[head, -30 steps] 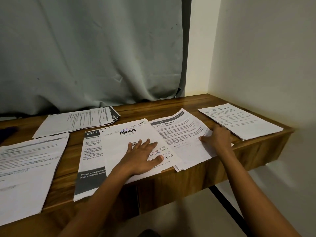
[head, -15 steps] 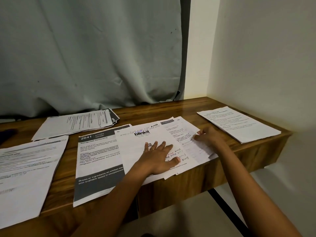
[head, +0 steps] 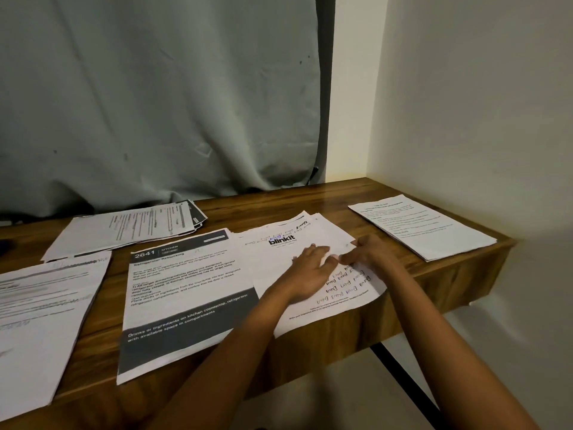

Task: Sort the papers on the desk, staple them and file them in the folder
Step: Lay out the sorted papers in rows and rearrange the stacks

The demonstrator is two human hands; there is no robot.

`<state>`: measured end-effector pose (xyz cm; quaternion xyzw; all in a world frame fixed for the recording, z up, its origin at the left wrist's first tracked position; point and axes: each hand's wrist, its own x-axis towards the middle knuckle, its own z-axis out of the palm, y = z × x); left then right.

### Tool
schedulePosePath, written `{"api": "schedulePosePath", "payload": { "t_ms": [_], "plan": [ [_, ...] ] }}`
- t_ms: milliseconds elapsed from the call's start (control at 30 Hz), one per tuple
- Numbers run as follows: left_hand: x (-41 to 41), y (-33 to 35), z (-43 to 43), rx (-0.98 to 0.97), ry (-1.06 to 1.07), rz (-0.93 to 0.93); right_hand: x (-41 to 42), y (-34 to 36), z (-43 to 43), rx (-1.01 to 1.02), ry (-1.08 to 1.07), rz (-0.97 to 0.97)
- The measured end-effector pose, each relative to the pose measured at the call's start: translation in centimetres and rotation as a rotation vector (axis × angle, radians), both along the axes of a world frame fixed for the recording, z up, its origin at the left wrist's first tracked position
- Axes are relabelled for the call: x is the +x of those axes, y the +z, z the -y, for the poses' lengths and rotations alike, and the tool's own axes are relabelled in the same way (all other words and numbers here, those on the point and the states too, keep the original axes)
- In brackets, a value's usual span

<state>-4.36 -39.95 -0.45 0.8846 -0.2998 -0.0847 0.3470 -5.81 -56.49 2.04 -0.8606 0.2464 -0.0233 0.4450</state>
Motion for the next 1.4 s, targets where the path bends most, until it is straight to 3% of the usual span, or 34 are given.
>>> {"api": "schedulePosePath", "payload": {
  "t_ms": [167, 333, 500, 633, 733, 867, 967, 1067, 1233, 1400],
  "plan": [
    [1.7, 0.8, -2.7, -0.265, 0.334, 0.024, -0.6, 0.2, 1.7, 0.02, -0.064, 0.181],
    [3.3, 2.4, -5.8, -0.417, 0.476, -0.148, -1.7, 1.4, 3.3, 0.174, -0.124, 0.382],
    [4.0, 4.0, -6.9, -0.65, 0.493, -0.312, -2.0, 2.5, 1.6, 0.41, -0.06, 0.394],
    [3.7, 5.2, -8.2, -0.855, 0.546, -0.352, -1.1, 1.7, -1.2, 0.536, 0.011, 0.287],
    [3.7, 4.8, -10.0, -0.764, 0.64, -0.173, -0.4, 0.8, -3.3, 0.422, 0.103, 0.213],
    [3.9, 3.2, -12.6, -0.632, 0.735, -0.037, 1.1, -1.0, -4.6, 0.026, 0.178, 0.251],
    [3.8, 2.2, -14.1, -0.546, 0.778, 0.066, 1.6, -1.7, -3.4, -0.264, 0.103, 0.273],
    [3.8, 1.3, -15.0, -0.505, 0.814, 0.096, 1.3, -2.3, -1.8, -0.467, -0.049, 0.179],
    [3.9, 0.1, -15.7, -0.432, 0.808, 0.142, 1.0, -2.4, 0.2, -0.526, -0.149, 0.028],
    [3.1, 0.2, -15.6, -0.413, 0.818, 0.228, 1.3, -2.2, 1.5, -0.498, -0.189, 0.043]
  ]
}}
